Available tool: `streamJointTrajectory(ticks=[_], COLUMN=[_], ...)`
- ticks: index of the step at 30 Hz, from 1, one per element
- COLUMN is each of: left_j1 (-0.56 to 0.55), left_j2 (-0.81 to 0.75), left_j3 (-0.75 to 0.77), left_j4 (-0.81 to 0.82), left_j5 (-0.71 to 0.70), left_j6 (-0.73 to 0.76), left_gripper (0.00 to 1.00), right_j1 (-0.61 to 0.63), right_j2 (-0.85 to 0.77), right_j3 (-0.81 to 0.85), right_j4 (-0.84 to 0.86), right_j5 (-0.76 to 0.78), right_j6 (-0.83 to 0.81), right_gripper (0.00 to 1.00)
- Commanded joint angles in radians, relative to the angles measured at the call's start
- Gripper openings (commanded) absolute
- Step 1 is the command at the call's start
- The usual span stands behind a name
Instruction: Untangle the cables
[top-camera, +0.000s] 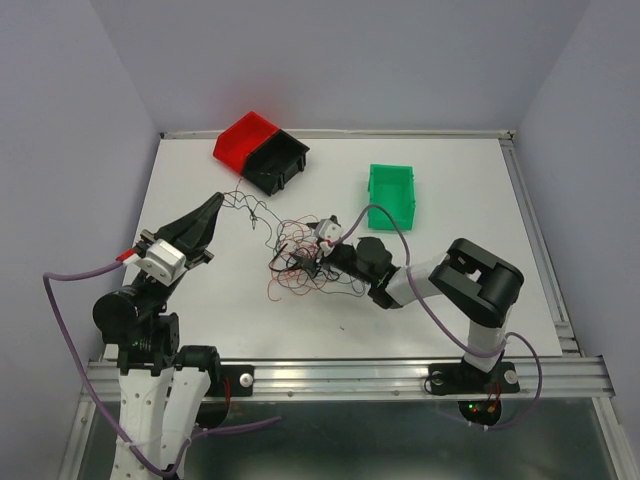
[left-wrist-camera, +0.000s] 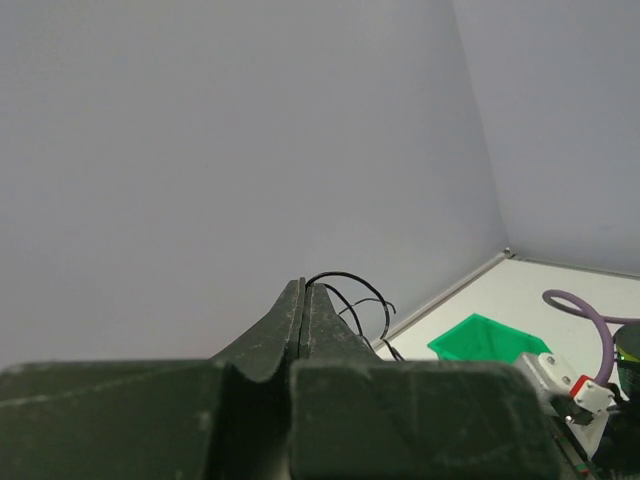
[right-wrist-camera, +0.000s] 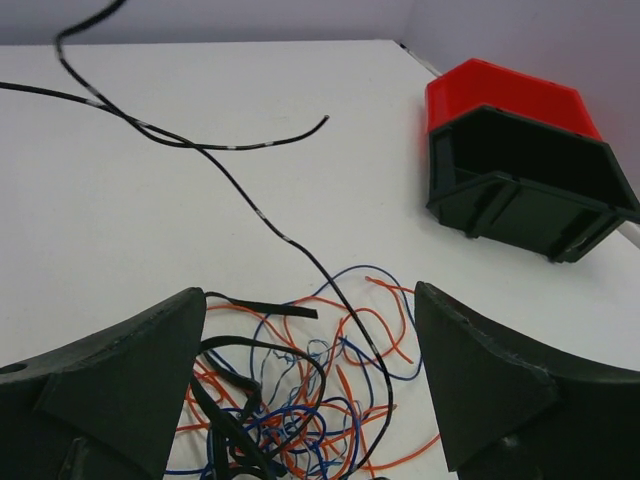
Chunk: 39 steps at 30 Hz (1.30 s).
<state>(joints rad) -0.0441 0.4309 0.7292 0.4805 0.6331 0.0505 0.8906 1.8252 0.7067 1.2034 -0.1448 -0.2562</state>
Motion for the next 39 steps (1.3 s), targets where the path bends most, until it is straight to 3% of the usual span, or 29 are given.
streamJointTrajectory(ticks=[1, 2, 4, 5, 8, 10, 13, 14, 17, 20, 28, 31, 36, 39], left_j1=[0.001, 0.001, 0.003, 0.003, 0.001, 0.001, 0.001, 0.001, 0.003, 0.006, 0.079, 0.154, 0.306, 0.358], left_j2=[0.002, 0.002, 0.002, 0.002, 0.011, 0.029, 0.072, 0.089, 0.195, 0.270, 0.341, 0.365, 0.430, 0.479], left_j3=[0.035, 0.035, 0.035, 0.035, 0.033, 0.035, 0.052, 0.059, 0.131, 0.159, 0.142, 0.147, 0.170, 0.185], left_j4=[0.036, 0.036, 0.036, 0.035, 0.035, 0.033, 0.012, -0.008, -0.057, -0.051, 0.004, 0.018, 0.007, 0.003], left_j5=[0.022, 0.022, 0.023, 0.017, -0.024, -0.065, -0.264, -0.430, -0.744, -0.873, -0.894, -0.886, -0.750, -0.638], left_j6=[0.002, 0.002, 0.003, 0.006, 0.017, 0.026, 0.028, 0.031, 0.037, 0.016, -0.024, -0.047, -0.132, -0.170], left_gripper=[0.00, 0.00, 0.00, 0.00, 0.00, 0.00, 0.00, 0.00, 0.00, 0.00, 0.00, 0.00, 0.00, 0.00], right_j1=[-0.005, -0.005, -0.007, -0.007, -0.009, -0.009, -0.007, -0.007, -0.009, -0.007, -0.012, -0.010, -0.016, -0.015], right_j2=[0.045, 0.063, 0.075, 0.077, 0.054, 0.014, -0.041, -0.055, -0.098, -0.130, -0.354, -0.446, -0.645, -0.838], right_j3=[0.086, 0.095, 0.100, 0.100, 0.076, 0.050, -0.019, -0.042, -0.166, -0.251, -0.502, -0.555, -0.705, -0.789], right_j4=[0.031, 0.031, 0.033, 0.033, 0.035, 0.035, 0.038, 0.039, 0.059, 0.133, 0.166, 0.166, 0.168, 0.157], right_j5=[0.115, 0.126, 0.131, 0.123, 0.096, 0.079, 0.062, 0.082, 0.178, 0.290, 0.753, 0.807, 0.970, 0.921], right_j6=[-0.054, -0.057, -0.058, -0.051, -0.023, 0.000, 0.021, 0.043, 0.124, 0.204, 0.417, 0.446, 0.476, 0.439], right_gripper=[0.89, 0.88, 0.58, 0.28, 0.01, 0.01, 0.01, 0.01, 0.01, 0.01, 0.01, 0.00, 0.01, 0.01])
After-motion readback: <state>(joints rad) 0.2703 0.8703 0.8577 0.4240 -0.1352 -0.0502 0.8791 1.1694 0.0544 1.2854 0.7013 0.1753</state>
